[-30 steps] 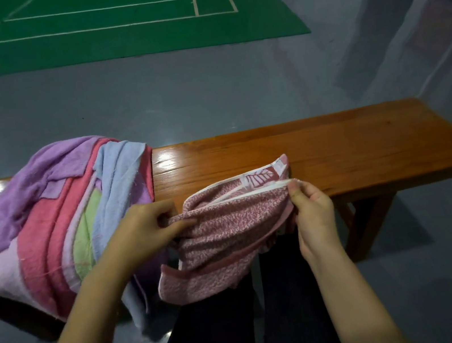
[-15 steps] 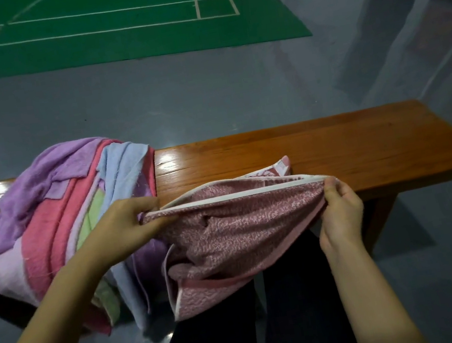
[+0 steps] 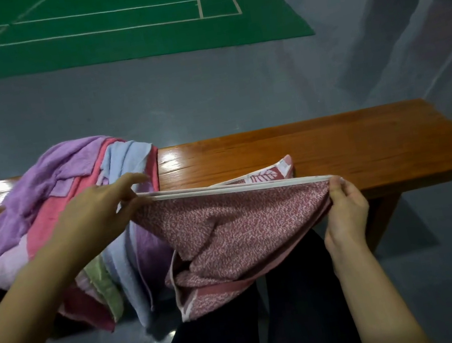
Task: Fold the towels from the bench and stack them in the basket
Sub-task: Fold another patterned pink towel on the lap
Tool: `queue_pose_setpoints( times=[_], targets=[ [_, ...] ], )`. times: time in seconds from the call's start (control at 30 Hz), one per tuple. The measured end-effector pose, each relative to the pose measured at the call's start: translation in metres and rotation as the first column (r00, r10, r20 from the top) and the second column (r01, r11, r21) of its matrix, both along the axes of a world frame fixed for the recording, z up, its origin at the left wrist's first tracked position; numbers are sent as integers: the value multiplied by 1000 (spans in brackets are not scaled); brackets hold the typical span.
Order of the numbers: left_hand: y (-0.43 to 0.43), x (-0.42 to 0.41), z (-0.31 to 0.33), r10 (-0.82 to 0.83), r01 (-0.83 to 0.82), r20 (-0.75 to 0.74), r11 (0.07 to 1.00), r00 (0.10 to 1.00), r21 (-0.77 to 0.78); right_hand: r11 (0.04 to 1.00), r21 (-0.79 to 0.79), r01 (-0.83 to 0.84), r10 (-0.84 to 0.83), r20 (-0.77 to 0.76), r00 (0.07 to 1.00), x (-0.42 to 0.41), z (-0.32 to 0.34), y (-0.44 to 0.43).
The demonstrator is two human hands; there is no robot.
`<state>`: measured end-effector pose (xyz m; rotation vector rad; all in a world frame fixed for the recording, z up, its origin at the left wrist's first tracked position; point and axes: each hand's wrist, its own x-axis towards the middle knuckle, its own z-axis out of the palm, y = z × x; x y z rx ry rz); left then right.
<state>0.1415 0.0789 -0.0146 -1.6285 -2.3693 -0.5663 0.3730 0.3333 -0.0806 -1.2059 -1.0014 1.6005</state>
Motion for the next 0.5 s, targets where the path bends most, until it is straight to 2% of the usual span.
queue_pose_setpoints(
  times=[0.07, 0.17, 0.3, 0.5],
  targets=[
    [1, -1, 0, 71, -81, -109, 993, 991, -81, 1000, 11, -4, 4, 3, 1000, -1, 2, -1],
    [7, -1, 1, 156, -187, -192, 970, 969, -156, 999, 41, -9, 9, -3, 1000, -3, 5, -1],
    [16, 4, 3, 259, -288, -164, 939, 952, -188, 997, 71, -13, 13, -1, 1000, -5, 9, -1],
    [17, 10, 16, 179, -170, -81, 980, 981, 108, 995, 102, 15, -14, -15, 1000, -4, 19, 9]
  ],
)
